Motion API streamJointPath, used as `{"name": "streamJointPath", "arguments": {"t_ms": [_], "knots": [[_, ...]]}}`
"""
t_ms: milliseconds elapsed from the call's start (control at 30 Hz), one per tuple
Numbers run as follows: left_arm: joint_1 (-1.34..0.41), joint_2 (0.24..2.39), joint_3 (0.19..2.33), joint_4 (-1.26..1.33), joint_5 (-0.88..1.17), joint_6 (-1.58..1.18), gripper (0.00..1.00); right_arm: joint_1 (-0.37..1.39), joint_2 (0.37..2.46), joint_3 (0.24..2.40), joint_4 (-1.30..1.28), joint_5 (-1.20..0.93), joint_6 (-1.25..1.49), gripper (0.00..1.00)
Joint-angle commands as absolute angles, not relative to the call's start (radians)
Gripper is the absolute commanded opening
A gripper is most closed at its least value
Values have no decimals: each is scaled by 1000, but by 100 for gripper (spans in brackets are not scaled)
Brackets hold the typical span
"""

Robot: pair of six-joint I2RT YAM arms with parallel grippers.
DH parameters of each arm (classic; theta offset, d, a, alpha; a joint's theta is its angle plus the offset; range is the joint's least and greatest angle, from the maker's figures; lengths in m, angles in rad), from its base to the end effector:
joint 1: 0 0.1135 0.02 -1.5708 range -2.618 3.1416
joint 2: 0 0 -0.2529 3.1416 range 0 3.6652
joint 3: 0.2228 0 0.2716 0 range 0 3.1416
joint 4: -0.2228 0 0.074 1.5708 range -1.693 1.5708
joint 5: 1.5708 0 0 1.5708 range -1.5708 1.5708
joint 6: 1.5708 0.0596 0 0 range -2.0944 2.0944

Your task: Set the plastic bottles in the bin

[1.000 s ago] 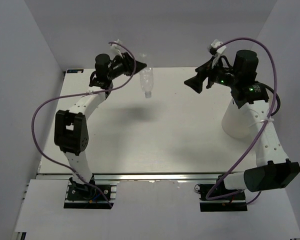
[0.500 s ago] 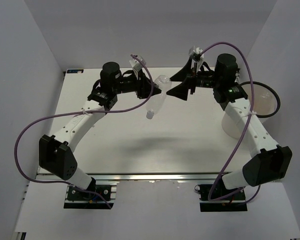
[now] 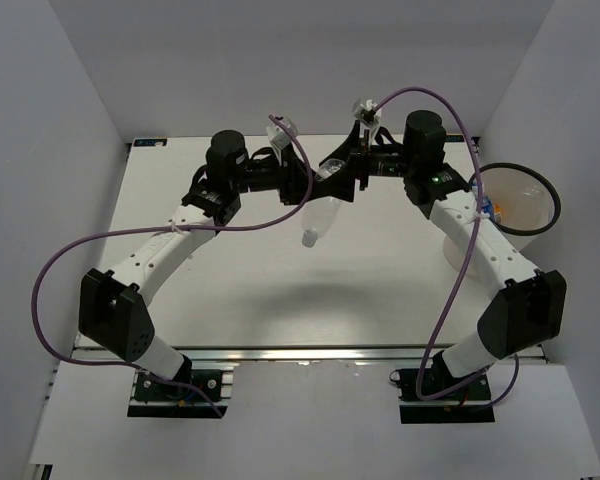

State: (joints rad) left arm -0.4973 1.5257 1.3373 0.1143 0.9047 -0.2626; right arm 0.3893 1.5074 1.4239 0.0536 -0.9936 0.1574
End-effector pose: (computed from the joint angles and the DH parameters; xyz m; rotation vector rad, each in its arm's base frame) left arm 0.3209 -0.2275 0.3673 0.9213 1.5327 -1.2969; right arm 0.3321 0.1902 0.4004 -0.9751 1.4243 1.1976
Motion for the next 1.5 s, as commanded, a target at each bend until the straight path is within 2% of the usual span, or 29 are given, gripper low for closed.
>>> {"name": "streamJointPath", "arguments": {"t_ms": [0, 33, 133, 167, 300, 333, 367, 400, 433, 500, 600, 633, 667, 767, 800, 1000, 1100, 1200, 1233, 1300, 1333, 1467], "knots": [[-506, 1468, 1342, 173, 956, -293, 0, 394, 1511, 1466, 66, -898, 143, 89], [-506, 1467, 1342, 173, 956, -293, 0, 394, 1509, 1465, 64, -888, 143, 88], [-506, 1462, 1348, 161, 950, -291, 0, 394, 1494, 1441, 101, -873, 179, 73], [-506, 1462, 1350, 144, 946, -282, 0, 394, 1485, 1428, 145, -867, 189, 62], [-506, 1462, 1356, 92, 898, -265, 0, 394, 1427, 1371, 218, -815, 221, 41], [-506, 1459, 1361, 81, 891, -255, 1, 393, 1417, 1367, 221, -799, 221, 33], [-506, 1457, 1362, 55, 888, -244, 6, 393, 1410, 1365, 221, -786, 216, 19], [-506, 1454, 1365, 39, 881, -233, 24, 391, 1393, 1359, 222, -782, 212, 13], [-506, 1447, 1371, 20, 868, -204, 33, 391, 1384, 1355, 224, -772, 209, 0], [-506, 1434, 1371, -35, 838, -178, 49, 382, 1356, 1345, 226, -723, 204, 0], [-506, 1405, 1367, -87, 801, -124, 59, 333, 1333, 1342, 204, -696, 206, 0], [-506, 1399, 1364, -97, 792, -97, 72, 316, 1330, 1345, 199, -698, 213, 0], [-506, 1385, 1362, -127, 782, -80, 77, 275, 1325, 1348, 193, -707, 221, 0], [-506, 1361, 1351, -164, 729, -54, 87, 183, 1316, 1342, 199, -781, 278, 0], [-506, 1356, 1351, -178, 720, -43, 98, 161, 1312, 1338, 204, -799, 303, 0], [-506, 1322, 1344, -262, 628, -5, 98, 29, 1263, 1339, 132, -821, 284, 0], [-506, 1307, 1336, -258, 572, -3, 98, -40, 1250, 1429, -47, -698, 181, 0], [-505, 1293, 1319, -229, 452, -31, 98, -93, 1270, 1594, -243, -498, 75, 0], [-505, 1293, 1313, -218, 416, -46, 98, -106, 1285, 1652, -308, -339, 45, 0], [-505, 1295, 1305, -207, 336, -67, 98, -110, 1334, 1767, -488, -156, -27, 0], [-505, 1301, 1302, -203, 262, -83, 98, -117, 1345, 1845, -523, 17, -41, 0], [-492, 1313, 1278, -160, 167, -113, 98, -127, 1353, 1904, -571, 336, -112, 0]]}}
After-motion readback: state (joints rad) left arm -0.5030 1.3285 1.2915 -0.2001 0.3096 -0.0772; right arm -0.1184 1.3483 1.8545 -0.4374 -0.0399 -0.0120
